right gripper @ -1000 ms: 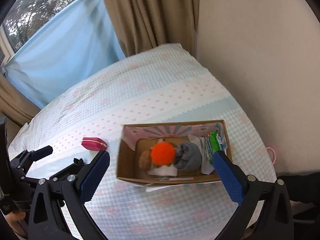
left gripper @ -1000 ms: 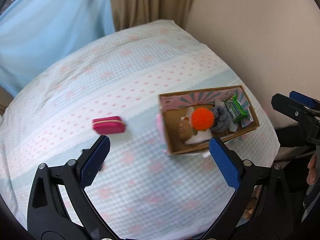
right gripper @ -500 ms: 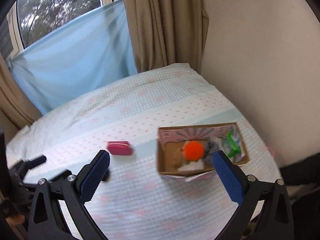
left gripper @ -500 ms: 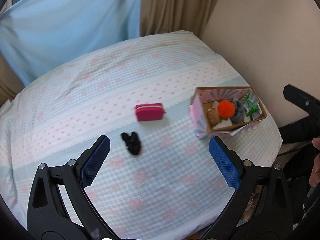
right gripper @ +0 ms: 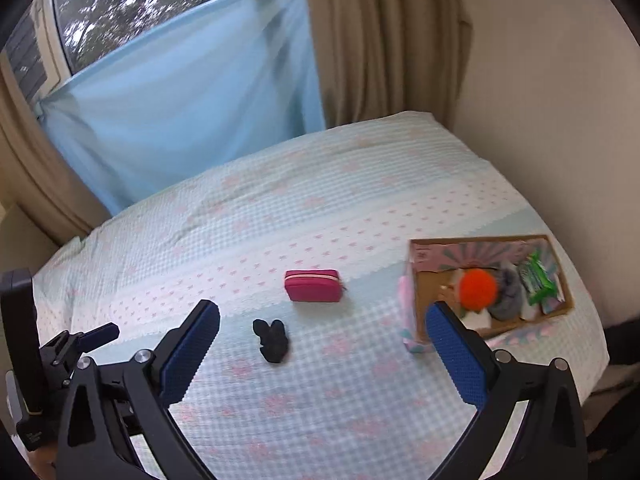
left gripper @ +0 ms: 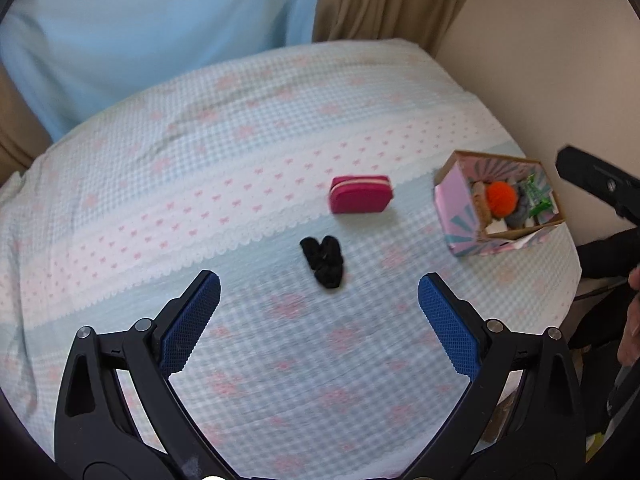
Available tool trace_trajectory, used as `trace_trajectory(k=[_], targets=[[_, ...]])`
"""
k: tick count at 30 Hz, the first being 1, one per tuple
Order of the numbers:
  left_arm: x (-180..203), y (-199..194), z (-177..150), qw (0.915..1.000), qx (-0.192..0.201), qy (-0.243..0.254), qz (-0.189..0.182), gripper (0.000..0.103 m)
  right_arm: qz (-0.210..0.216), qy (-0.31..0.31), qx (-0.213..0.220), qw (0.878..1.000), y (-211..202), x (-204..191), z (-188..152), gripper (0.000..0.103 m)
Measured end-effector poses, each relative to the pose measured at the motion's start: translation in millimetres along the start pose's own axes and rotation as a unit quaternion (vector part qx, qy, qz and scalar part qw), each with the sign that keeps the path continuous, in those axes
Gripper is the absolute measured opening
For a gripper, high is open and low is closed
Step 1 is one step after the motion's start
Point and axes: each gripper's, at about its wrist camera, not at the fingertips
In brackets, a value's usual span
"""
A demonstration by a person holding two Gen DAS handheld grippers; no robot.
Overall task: Organize soft objects
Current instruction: 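Withdraw both tools toward the black sock and magenta pouch, then grasp the black sock with the left gripper while the right grasps the magenta pouch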
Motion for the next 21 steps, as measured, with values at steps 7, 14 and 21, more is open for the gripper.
trace_trajectory(k=[7,14,21], targets=[[-22,67,-1,0.9989,-0.043,-0.017,-0.011,0.099,-0.010,-0.051,-0.021,0.998,77,-12,13,0.103],[-31,137,-3,0.9960,-0.078,-0.042,-0.010,0.099,0.014,-0.122,-0.072,0.990,165,-22,15,0.103],[-31,210,-15,0.9893,-0.124,-0.075,-0.013,0.099,0.029,-0.218,-0.152,0.964,259,-32,6,0.103]])
Point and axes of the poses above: each gripper's, at about its wrist camera, not at the fingertips, and y roughly the way its jaws point, x to its right, z to its top, and after that the axes turned 4 degrees about -z, right-handed
